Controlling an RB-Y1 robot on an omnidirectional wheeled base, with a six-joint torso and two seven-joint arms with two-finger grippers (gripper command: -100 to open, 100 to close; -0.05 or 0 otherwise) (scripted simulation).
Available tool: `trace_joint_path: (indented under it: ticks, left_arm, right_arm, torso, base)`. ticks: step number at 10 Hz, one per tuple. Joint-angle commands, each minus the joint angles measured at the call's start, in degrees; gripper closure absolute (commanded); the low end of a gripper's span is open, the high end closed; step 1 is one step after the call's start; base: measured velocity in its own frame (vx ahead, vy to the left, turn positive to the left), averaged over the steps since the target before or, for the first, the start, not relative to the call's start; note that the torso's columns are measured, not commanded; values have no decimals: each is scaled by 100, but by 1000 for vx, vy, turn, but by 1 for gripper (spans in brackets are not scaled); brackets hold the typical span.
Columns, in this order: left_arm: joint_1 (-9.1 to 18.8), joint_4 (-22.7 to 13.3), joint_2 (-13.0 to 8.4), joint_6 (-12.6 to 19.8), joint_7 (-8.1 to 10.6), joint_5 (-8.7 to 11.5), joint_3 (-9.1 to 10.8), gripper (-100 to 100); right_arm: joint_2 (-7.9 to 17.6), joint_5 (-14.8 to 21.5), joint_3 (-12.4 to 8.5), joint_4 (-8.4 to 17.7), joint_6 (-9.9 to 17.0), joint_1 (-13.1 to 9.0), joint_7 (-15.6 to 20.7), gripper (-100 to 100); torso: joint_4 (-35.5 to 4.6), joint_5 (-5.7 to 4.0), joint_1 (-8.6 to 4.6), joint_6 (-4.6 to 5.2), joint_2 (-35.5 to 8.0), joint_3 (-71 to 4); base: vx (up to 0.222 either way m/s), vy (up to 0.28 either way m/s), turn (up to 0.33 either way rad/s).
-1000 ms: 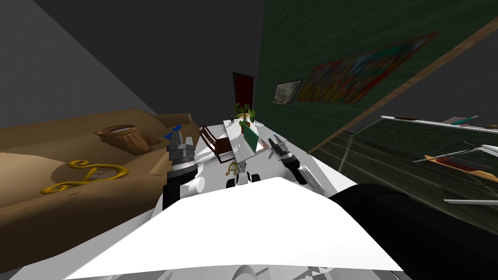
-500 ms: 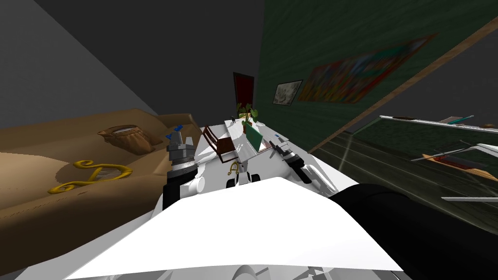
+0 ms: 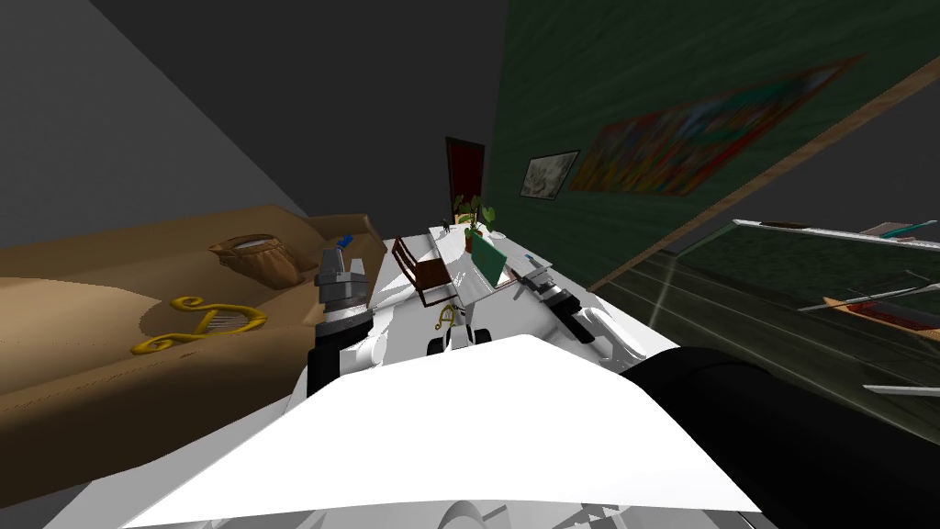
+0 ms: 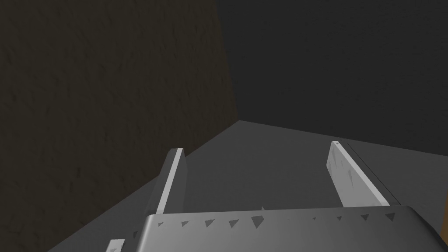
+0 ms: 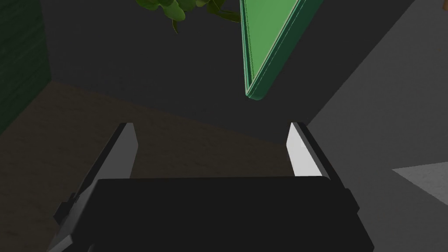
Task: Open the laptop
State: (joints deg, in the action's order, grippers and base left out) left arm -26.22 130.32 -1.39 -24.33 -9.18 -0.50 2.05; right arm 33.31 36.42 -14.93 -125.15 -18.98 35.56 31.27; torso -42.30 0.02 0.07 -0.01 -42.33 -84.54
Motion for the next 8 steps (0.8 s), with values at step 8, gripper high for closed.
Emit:
trace_joint_path:
  ticks: [8]
  left_arm:
    - [-1,0,0,0,0,0,1,0]
  right_arm:
    - [872,616,-424,470,230,23,838,-100]
  torso:
    - [4,-4,-16,1,14,-8]
  base:
    - [21,87,67]
